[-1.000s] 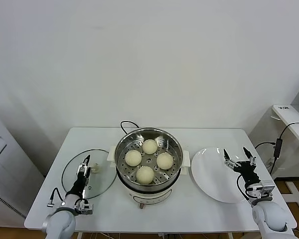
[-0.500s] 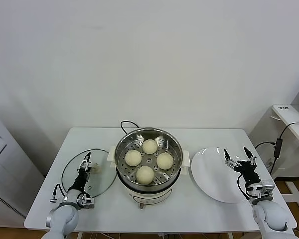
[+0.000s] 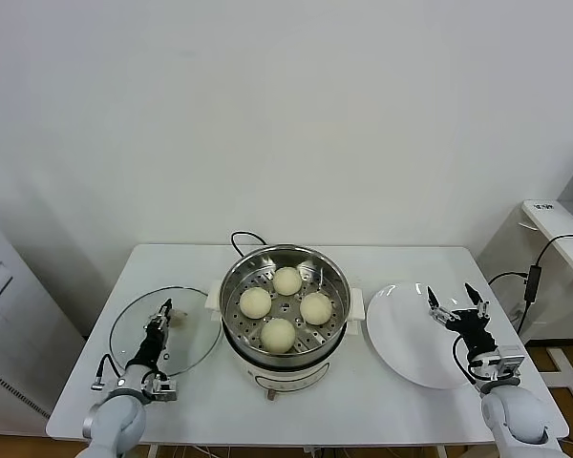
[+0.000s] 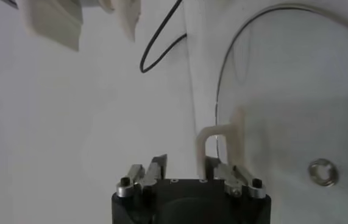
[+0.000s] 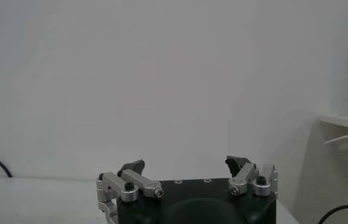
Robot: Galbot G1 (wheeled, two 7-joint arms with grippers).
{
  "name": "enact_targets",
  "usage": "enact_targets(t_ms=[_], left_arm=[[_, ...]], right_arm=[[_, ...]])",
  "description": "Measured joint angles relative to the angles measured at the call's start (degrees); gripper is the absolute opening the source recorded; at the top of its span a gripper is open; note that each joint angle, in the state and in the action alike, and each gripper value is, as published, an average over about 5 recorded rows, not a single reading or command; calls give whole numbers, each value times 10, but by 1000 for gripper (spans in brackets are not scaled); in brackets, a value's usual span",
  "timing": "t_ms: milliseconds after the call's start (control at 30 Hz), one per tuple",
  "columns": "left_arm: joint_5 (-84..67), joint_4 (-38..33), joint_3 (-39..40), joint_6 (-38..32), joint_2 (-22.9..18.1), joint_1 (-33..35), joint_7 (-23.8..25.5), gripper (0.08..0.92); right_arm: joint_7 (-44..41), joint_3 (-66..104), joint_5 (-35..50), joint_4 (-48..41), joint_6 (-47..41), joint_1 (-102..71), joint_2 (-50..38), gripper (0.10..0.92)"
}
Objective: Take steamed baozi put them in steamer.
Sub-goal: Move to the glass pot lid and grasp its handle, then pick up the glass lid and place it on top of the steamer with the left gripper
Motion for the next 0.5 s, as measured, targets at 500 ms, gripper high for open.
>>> enact_targets(t_ms=[500], left_arm=[[-89, -110, -18, 29, 62, 7, 39, 114]], right_arm=[[-12, 2, 4, 11, 8, -7, -9, 823]])
